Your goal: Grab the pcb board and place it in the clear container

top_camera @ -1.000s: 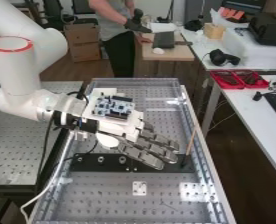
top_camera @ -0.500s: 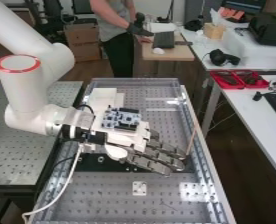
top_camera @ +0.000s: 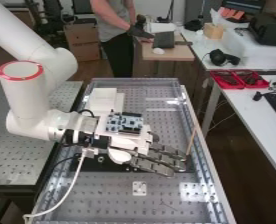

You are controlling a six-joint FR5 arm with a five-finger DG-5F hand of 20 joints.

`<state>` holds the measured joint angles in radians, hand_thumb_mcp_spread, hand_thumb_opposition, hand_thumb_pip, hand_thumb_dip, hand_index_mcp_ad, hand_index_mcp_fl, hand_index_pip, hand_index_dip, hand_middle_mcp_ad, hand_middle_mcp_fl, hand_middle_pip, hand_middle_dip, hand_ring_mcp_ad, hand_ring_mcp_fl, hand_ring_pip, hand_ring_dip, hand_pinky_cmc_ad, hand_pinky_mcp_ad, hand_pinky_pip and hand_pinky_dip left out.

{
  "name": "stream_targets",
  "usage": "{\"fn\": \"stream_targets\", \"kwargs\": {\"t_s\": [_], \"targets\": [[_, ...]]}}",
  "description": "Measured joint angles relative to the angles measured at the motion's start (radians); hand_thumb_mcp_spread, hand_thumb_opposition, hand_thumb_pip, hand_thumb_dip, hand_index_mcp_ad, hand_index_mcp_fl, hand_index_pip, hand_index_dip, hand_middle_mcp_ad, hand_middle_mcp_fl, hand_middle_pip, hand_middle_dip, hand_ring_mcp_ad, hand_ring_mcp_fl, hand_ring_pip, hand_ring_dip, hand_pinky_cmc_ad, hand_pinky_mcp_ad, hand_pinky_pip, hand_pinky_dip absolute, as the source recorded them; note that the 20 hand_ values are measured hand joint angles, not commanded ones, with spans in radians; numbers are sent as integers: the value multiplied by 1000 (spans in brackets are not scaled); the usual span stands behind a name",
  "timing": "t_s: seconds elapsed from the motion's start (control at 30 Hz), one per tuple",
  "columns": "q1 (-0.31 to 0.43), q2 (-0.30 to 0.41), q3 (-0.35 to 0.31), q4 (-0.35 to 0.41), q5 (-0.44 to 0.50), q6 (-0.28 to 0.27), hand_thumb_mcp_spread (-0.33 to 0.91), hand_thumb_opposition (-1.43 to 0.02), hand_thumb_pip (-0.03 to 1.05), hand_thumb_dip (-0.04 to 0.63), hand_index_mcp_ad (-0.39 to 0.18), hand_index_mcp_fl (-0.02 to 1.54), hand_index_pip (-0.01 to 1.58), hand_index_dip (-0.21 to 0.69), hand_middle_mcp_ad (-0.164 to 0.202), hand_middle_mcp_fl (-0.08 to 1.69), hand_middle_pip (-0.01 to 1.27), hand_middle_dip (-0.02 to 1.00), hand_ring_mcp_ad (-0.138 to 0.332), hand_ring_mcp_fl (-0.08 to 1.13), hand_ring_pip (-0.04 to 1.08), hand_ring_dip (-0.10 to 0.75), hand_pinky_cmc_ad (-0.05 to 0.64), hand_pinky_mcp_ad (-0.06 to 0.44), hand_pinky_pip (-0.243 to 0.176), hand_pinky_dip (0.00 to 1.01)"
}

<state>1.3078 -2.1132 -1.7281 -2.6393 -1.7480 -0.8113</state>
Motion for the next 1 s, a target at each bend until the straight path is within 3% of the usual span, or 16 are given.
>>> {"fn": "stream_targets", "kwargs": {"t_s": [0.57,1.0], "targets": [[-8,-18,17,-21,-10,10,691,-848,391,251,-248,302,1403,319,75,10,138,124,131,14,79,-5,291,119,-91,182],[-8,-27,16,-20,-5,16,660,-848,391,251,-244,276,1349,267,75,10,138,124,126,19,75,-5,291,113,-91,182]]}}
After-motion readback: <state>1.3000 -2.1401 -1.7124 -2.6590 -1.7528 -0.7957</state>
